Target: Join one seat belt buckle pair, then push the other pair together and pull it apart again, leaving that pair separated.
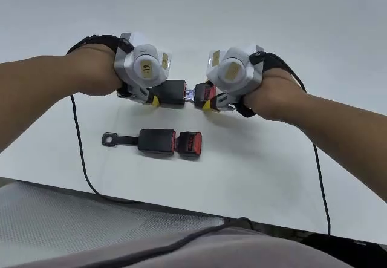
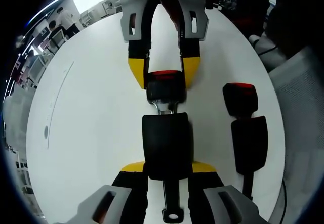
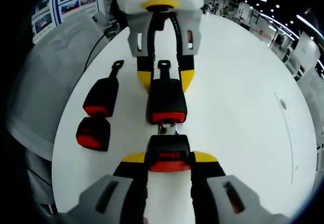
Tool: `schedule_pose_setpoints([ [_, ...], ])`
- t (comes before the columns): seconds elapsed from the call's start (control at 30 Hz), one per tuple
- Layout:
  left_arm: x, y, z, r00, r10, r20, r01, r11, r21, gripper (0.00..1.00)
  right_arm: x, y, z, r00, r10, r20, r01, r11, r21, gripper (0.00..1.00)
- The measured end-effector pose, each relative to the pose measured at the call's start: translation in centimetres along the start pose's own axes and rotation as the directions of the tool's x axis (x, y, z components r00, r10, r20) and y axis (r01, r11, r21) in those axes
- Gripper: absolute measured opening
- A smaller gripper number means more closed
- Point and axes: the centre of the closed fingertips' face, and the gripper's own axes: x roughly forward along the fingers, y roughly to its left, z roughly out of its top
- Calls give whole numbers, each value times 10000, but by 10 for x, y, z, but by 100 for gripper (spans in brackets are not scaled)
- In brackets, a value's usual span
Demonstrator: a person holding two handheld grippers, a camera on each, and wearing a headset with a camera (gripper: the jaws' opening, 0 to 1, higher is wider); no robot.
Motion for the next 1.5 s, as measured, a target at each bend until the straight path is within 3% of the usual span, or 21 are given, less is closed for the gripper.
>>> schedule_pose_setpoints([
  [0.83,1,1,-1,10000,-1,47,1,10000,52,30,8,1,7,10000,-77,59,77,10000,-23,31],
  [1.5,1,1,-1,10000,99,12,-99,9998,-168,31,2,2,4,9994,-218,275,214,9997,132,32],
])
